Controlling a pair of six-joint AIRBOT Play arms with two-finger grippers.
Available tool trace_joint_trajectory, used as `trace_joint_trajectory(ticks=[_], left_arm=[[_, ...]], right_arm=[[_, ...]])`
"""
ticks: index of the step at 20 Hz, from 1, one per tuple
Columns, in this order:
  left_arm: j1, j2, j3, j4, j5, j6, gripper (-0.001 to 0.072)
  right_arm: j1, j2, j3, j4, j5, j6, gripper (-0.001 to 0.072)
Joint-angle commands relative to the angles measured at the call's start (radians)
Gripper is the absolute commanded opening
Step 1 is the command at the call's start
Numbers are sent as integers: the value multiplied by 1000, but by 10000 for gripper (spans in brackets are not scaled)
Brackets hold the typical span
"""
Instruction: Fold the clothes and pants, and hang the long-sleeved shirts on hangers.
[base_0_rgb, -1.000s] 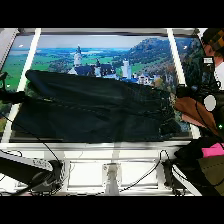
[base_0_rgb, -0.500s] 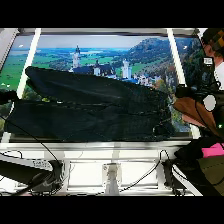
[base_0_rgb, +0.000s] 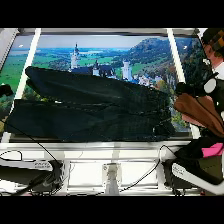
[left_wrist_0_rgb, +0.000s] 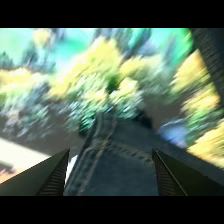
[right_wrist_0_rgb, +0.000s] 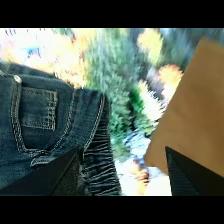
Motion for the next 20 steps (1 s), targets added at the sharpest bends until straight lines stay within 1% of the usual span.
trace_joint_trajectory(ticks=[1, 3, 4, 7, 10, 12, 15, 16, 17, 19, 20], left_arm=[[0, 61, 1, -138, 27, -3, 595], [0, 84, 1, -237, 29, -3, 595], [0, 92, 1, -294, 29, -3, 595], [0, 97, 1, -428, 29, -3, 595], [-1, 97, 1, -540, 24, -3, 595], [-1, 97, 1, -589, 25, -3, 595], [-1, 97, 0, -603, 24, -3, 595], [-1, 97, 0, -603, 24, -3, 595], [-1, 97, 0, -603, 24, -3, 595], [-1, 97, 0, -603, 24, -3, 595], [-1, 97, 0, -603, 24, -3, 595]], right_arm=[[-92, -202, 122, 259, 140, -158, 565], [-116, -257, 125, 360, 107, -233, 564], [-124, -279, 126, 387, 104, -264, 564], [-131, -348, 125, 401, 115, -322, 564], [-131, -396, 126, 397, 58, -368, 556], [-131, -412, 126, 399, 40, -404, 555], [-130, -436, 126, 436, 30, -463, 553], [-130, -439, 126, 467, 29, -494, 538], [-130, -440, 125, 505, 29, -523, 480], [-130, -440, 125, 575, 29, -574, 444], [-130, -440, 125, 583, 30, -575, 386]])
